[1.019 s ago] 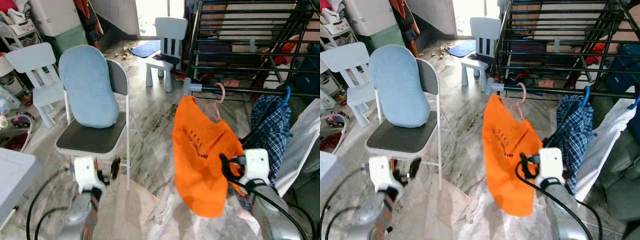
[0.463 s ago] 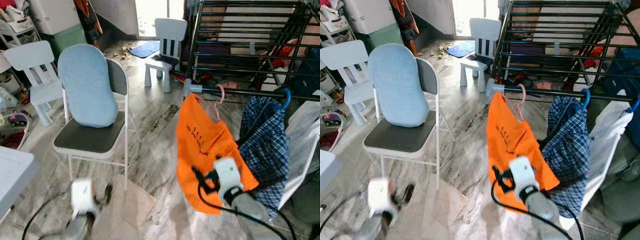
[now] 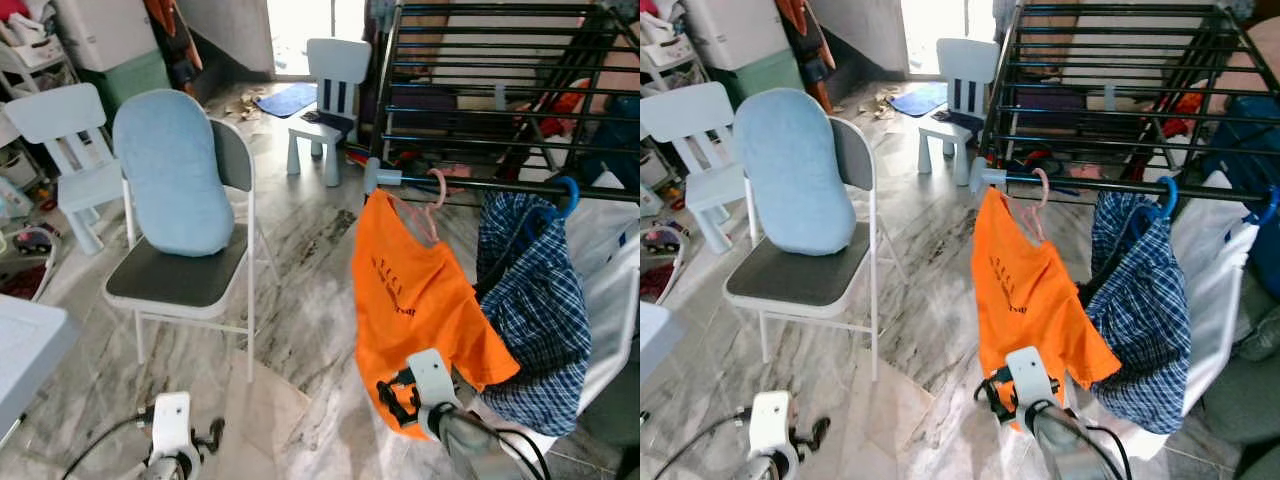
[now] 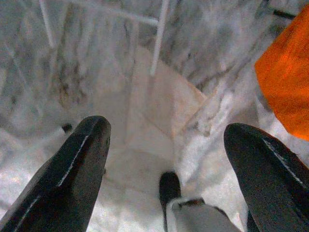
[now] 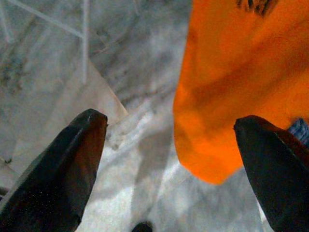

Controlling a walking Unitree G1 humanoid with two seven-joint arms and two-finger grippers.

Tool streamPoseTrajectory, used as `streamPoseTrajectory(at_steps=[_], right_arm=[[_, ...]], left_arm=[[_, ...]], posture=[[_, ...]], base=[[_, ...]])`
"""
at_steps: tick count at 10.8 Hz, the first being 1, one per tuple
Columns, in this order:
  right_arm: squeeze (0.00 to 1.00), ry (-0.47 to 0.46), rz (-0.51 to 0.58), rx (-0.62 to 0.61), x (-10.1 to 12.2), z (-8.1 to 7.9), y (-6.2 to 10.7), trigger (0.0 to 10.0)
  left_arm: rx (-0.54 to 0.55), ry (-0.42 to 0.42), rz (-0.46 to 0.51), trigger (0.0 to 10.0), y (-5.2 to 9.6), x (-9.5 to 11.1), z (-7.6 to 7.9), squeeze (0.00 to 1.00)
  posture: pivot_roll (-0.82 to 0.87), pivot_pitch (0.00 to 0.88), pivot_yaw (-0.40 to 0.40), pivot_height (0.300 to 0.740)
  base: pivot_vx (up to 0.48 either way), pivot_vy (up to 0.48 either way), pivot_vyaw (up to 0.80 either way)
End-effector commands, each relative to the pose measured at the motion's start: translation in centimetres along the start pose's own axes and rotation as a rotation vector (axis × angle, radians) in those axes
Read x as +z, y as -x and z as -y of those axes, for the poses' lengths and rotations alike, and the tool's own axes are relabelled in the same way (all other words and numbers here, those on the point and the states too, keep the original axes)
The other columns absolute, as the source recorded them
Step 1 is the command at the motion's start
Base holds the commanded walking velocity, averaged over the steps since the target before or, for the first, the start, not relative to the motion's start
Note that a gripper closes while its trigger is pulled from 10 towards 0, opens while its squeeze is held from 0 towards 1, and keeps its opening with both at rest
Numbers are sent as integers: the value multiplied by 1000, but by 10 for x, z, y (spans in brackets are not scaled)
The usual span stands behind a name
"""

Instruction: Hang hanger

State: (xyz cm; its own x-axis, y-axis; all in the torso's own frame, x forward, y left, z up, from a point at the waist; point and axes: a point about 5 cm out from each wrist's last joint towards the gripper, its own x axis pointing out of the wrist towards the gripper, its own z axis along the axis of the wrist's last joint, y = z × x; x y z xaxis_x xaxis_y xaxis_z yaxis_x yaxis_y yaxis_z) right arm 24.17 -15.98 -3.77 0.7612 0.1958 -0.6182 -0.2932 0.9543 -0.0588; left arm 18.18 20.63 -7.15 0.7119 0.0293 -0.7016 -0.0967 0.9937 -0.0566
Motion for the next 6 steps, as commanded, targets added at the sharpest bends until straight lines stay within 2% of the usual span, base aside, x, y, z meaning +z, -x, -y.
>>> streamPoseTrajectory(at_steps=[1,2,3,5,6], right_arm=[[0,-35,-56,-22,-11,1,-1,10000],[0,-74,-185,-29,-34,-3,2,10000],[0,-63,-246,-21,-46,-6,5,10000],[0,-125,-282,-31,-56,-5,9,10000],[0,-177,-287,-56,-57,-4,9,10000]], left_arm=[[13,-17,-45,10000,0,-6,-6,0],[46,-91,-160,10000,2,-22,-8,0],[52,-95,-191,10000,3,-26,-7,0],[28,-91,-171,10000,-3,-15,-1,0],[46,-90,-160,10000,-6,-8,-3,0]], posture=[[-58,0,51,740],[-63,0,61,740],[-76,0,67,740],[-78,0,68,740],[-83,0,71,740]], base=[[0,0,0],[0,0,0],[0,0,0],[0,0,0],[0,0,0]])
